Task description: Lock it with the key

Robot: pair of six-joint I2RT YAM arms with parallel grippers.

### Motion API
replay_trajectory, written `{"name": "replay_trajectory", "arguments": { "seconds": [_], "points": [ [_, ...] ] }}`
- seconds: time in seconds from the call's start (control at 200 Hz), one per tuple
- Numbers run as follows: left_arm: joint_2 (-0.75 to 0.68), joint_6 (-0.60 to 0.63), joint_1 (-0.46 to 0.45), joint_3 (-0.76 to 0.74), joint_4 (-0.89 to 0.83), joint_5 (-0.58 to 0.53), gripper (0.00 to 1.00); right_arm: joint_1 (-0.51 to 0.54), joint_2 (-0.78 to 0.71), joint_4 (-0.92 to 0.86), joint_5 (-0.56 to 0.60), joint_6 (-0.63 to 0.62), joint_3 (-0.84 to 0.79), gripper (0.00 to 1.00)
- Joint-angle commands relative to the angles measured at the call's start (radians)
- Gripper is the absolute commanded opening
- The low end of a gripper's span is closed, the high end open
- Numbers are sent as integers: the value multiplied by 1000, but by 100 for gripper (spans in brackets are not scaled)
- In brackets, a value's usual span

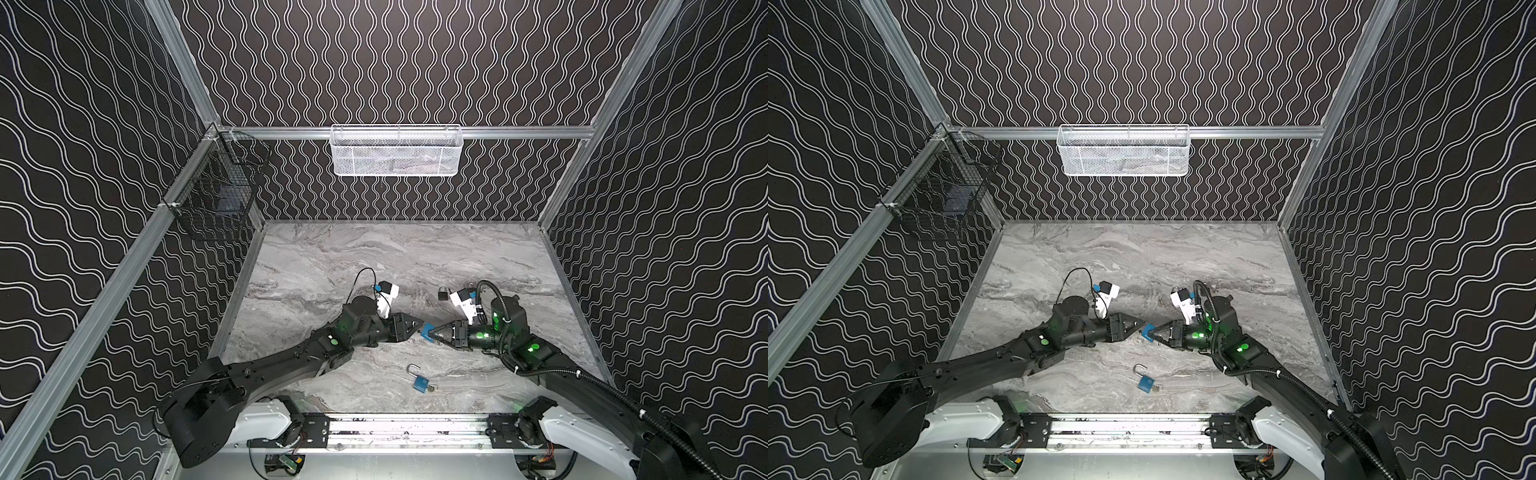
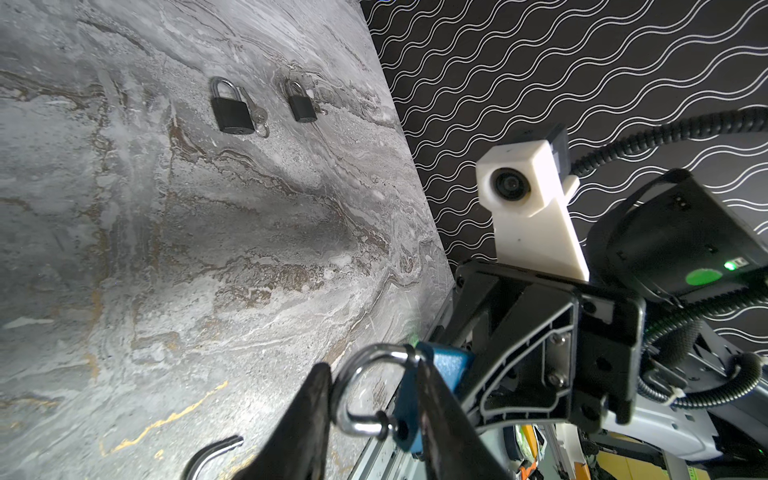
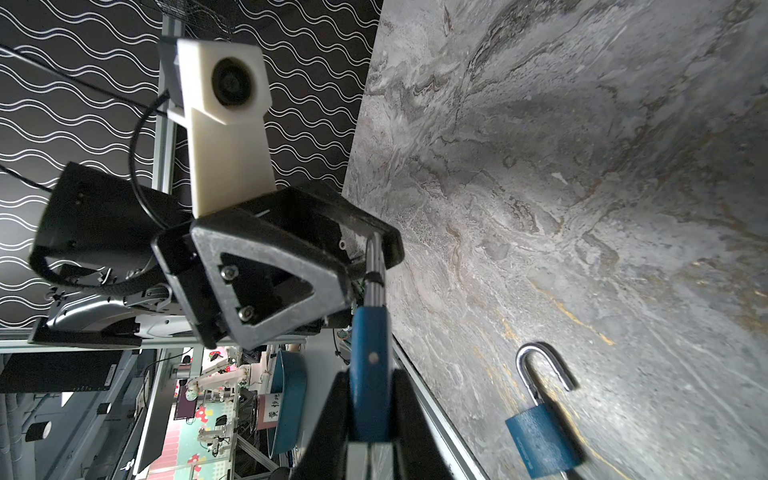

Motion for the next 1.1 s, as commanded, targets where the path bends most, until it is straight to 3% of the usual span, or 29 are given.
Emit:
{"name": "replay_trajectory", "arguments": {
  "seconds": [0.0,1.096],
  "points": [
    [4,16,1,4,19,-10,35,2,-6,24,-13,-10,9,0],
    [26,21,1,14,23,-13,10,2,5,45,-28,1,14,0]
  ]
}}
